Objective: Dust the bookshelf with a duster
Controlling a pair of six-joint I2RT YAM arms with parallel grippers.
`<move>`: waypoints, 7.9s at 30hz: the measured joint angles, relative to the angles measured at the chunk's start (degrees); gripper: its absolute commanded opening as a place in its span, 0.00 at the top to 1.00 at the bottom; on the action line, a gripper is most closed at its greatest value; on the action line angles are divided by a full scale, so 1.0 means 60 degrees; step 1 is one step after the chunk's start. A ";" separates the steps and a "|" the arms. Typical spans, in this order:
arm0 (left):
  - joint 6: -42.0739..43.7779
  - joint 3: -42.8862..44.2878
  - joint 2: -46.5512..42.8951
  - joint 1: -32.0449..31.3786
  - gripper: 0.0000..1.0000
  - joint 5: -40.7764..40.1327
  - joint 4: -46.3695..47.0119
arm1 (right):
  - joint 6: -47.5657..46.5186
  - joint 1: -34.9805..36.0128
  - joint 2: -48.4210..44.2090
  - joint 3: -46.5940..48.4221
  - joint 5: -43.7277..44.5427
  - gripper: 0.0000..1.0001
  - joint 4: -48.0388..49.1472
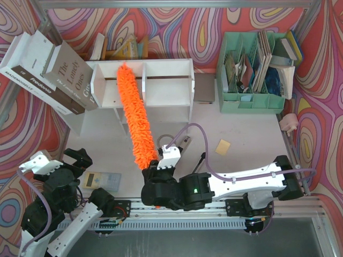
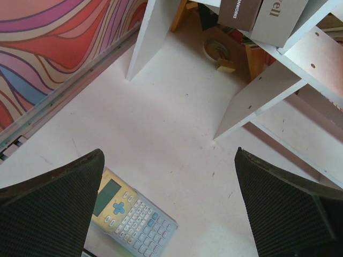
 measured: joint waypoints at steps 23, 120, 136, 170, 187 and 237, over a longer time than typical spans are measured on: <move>-0.0138 -0.0004 -0.0226 -0.0004 0.02 -0.0149 -0.0076 | -0.0080 0.1198 -0.1949 0.0026 0.2262 1.00 -0.0601; -0.0138 -0.0033 -0.0200 -0.0011 0.02 -0.0146 -0.0073 | 0.4699 0.0244 -0.1056 -0.0630 0.0219 1.00 -0.3712; -0.0138 -0.0033 -0.0200 -0.0011 0.02 -0.0146 -0.0073 | 0.3020 0.0124 -0.1166 -0.1268 0.0219 1.00 -0.1989; -0.0138 -0.0036 -0.0200 -0.0011 0.02 -0.0146 -0.0073 | 0.4641 0.0157 -0.1632 -0.0448 0.0794 1.00 -0.4484; -0.0138 -0.0040 -0.0197 -0.0011 0.02 -0.0146 -0.0073 | 0.1031 0.0142 -0.1494 -0.0601 0.0466 1.00 -0.0925; -0.0138 -0.0040 -0.0073 -0.0011 0.02 -0.0146 -0.0076 | -0.0790 0.0146 -0.3242 -0.0867 0.1472 1.00 -0.0980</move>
